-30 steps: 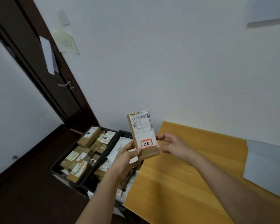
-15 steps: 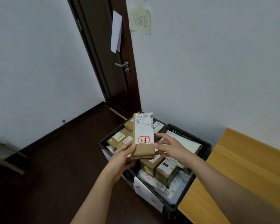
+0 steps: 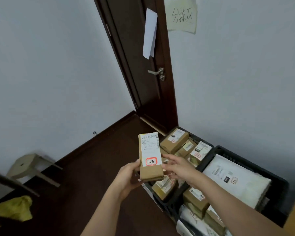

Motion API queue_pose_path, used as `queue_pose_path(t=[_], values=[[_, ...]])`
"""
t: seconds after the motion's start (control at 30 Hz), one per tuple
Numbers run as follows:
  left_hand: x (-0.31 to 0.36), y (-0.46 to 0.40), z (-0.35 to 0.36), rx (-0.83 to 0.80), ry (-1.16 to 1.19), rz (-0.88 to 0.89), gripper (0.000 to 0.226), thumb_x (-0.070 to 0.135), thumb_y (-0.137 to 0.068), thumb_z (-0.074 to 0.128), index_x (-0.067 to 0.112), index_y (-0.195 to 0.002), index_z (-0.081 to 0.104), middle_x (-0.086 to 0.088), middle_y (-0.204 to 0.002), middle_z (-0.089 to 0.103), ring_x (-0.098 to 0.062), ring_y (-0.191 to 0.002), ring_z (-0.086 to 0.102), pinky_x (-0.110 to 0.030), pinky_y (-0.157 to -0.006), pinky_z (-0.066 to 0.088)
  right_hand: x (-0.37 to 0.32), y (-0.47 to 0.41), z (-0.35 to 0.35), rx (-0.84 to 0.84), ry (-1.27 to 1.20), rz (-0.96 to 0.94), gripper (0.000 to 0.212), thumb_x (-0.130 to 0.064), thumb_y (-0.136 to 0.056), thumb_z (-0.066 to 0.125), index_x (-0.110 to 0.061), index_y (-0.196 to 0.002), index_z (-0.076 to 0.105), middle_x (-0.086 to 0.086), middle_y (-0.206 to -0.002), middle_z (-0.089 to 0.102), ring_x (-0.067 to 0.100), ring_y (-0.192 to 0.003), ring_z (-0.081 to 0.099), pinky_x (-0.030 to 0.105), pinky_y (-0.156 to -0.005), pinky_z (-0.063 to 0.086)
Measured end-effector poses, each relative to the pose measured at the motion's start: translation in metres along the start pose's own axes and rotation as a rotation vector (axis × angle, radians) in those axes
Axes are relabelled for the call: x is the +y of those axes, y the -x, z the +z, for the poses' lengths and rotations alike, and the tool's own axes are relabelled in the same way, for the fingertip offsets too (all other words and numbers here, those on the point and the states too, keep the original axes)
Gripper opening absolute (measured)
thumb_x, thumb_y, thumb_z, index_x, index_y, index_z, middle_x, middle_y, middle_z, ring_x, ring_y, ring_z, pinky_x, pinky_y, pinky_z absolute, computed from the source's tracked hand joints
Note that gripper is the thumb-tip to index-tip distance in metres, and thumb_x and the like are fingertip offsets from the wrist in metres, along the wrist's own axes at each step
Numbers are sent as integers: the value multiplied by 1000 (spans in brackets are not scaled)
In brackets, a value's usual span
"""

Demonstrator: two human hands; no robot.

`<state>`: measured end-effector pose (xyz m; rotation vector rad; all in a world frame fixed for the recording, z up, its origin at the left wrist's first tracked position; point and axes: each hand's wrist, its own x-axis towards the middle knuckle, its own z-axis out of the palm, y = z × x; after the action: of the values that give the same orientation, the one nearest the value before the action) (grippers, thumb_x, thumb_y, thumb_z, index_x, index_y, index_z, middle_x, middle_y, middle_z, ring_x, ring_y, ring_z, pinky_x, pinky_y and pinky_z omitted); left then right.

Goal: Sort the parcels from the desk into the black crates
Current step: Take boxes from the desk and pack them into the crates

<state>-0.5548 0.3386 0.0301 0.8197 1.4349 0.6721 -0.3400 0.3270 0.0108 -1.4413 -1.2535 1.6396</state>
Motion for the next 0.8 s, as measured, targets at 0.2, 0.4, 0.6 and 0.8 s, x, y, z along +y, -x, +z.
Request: queue_pose_path(t=[0.2,0.4,0.6,0.8], values=[[46,-51,-22,38,25,-30,38,41,-100,50,10,-100,72,-14,-108,73,-31,-112,65,-46,-98,52,-30,-67,1,-64,18,-8,56,-30,-94,65,-39,-144,42,-15,-114,53,-1,-100,55,30,-94,49],[55,-107,-30,-33,45,-126,33,34,-103,46,14,-114,70,-11,-107,74,-30,-111,65,-44,-94,52,-25,-114,-4,-68,64,90,59,-35,-94,65,-38,-147,39,-15,-115,57,5,-109,58,37,-102,50],[72,-185,-24,-169,-26,-187,27,27,-101,51,9,-109,70,-11,-92,72,-26,-92,63,-41,-91,52,-11,-160,-16,105,30,168,60,-35,-92,66,-38,-146,40,-8,-135,55,11,-117,55,40,-100,51],[109,-267,-25,-395,-162,-199,25,33,-99,55,13,-111,65,-16,-114,66,-29,-107,65,-40,-90,55,-18,-214,-12,319,-24,127,77,-39,-76,84,-34,-138,39,-12,-122,64,7,-111,61,32,-95,53]])
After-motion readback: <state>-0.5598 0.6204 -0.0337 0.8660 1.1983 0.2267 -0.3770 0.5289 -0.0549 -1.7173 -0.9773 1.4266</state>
